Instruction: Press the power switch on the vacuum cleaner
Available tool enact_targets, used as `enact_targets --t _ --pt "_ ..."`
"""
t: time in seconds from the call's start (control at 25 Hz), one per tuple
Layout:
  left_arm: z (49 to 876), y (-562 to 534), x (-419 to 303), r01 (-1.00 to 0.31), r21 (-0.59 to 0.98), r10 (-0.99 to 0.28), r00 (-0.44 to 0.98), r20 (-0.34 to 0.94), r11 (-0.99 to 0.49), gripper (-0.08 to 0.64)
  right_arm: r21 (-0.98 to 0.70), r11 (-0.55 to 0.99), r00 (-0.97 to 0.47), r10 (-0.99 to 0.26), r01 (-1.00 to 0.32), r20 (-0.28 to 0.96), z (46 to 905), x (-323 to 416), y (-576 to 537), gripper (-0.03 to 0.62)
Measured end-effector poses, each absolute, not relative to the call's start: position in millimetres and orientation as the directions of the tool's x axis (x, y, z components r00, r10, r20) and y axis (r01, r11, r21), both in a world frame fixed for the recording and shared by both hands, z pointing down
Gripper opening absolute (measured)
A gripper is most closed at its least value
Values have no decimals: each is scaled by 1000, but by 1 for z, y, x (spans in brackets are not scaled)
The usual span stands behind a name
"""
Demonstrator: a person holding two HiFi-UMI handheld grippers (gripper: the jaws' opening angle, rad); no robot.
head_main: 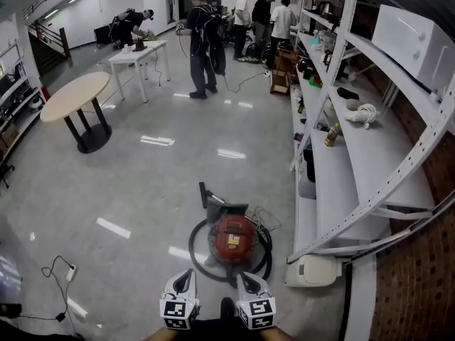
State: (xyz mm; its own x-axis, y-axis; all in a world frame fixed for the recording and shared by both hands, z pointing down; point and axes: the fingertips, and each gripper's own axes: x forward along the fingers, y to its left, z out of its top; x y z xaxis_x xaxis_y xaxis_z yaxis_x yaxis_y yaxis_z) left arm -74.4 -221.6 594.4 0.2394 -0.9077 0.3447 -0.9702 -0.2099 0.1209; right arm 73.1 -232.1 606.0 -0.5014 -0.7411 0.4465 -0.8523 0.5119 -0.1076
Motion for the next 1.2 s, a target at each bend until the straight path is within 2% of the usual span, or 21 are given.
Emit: enact_targets --t 0.48,0.72,1.2 --pt "632 -274 -62 -977 104 -888 212 409 -186 15 -97 517 -486 -701 -850 523 657 81 -293 -8" --pt "683 -296 -59 -965 148 -827 263 497 -218 15 -108 478 -430 -641 -872 636 706 75 -300 -9" --pt "803 -364 -55 -938 195 -699 343 628 -285 15 -102 383 -314 -547 -918 776 831 70 -365 -9"
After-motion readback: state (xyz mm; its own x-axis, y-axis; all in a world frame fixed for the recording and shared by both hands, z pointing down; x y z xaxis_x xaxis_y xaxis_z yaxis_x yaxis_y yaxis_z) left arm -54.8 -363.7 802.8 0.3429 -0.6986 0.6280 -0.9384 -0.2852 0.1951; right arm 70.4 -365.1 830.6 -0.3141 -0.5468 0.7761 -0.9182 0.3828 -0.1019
